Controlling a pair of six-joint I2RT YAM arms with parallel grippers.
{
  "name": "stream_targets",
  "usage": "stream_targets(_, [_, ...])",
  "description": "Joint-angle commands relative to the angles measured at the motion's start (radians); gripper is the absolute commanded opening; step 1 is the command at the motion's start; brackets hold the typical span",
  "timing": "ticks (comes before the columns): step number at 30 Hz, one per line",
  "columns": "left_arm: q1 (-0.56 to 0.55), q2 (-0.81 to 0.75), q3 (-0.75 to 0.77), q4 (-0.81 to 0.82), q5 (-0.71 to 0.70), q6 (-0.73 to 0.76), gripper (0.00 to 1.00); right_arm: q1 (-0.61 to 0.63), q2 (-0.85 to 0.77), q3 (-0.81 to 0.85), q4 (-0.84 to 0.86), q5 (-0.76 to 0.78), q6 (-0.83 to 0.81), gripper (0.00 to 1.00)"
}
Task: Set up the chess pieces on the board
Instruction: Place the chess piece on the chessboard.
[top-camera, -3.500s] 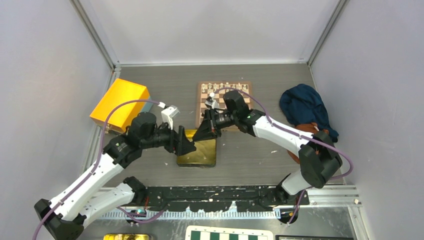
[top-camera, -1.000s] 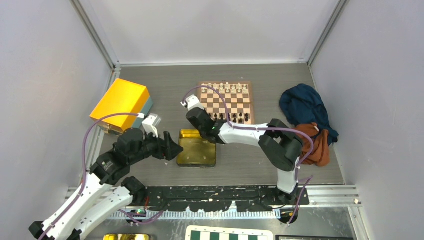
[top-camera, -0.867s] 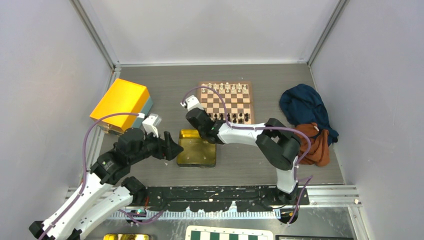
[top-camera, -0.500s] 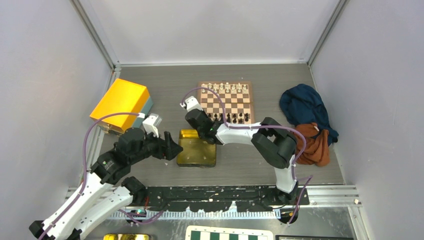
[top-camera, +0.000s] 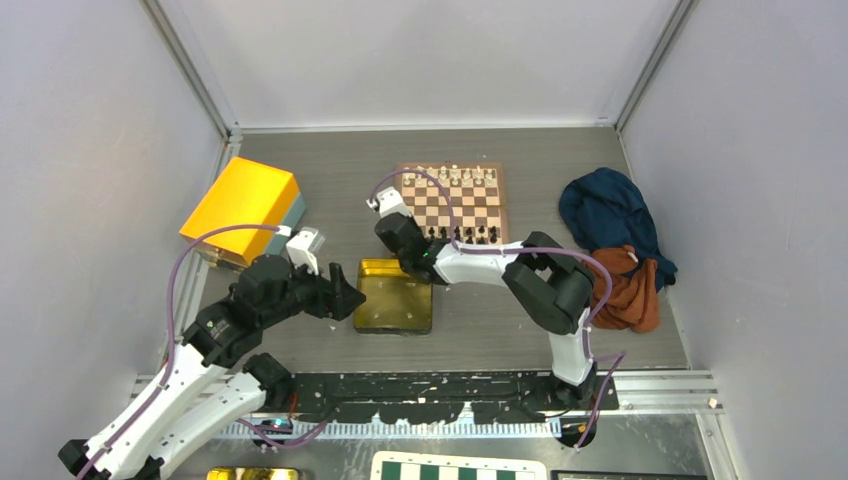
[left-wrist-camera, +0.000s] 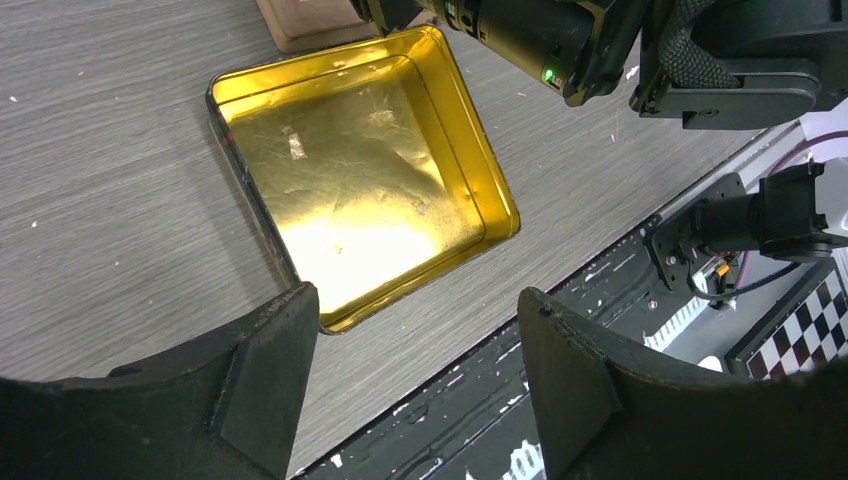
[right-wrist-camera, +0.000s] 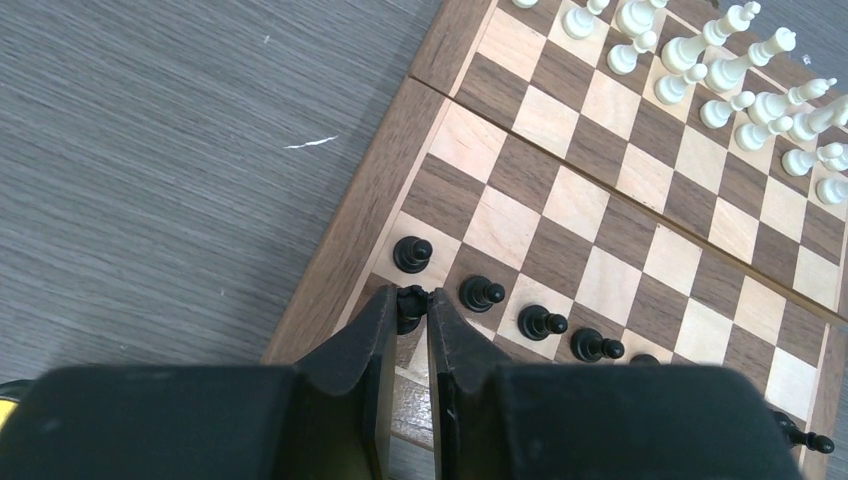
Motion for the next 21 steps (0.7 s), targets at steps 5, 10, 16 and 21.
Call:
stream_targets(5, [0.004, 0.004, 0.027, 0.015, -0.015, 0.021, 0.74, -0.006, 0.012, -0.007, 0.062, 0.008, 0.035, 0.01])
stream_targets(10, [0.003, 0.007, 0.030, 0.012, -0.017, 0.023, 0.74, -0.006, 0.015, -0.013, 0.068, 0.001, 0.043, 0.01])
stream_targets(16, [0.004, 0.006, 0.030, 0.011, -0.017, 0.021, 0.74, -0.007, 0.016, -0.018, 0.071, 0.002, 0.048, 0.01])
stream_targets(21, [0.003, 0.006, 0.030, 0.009, -0.017, 0.020, 0.74, -0.006, 0.018, -0.023, 0.070, 0.001, 0.055, 0.05])
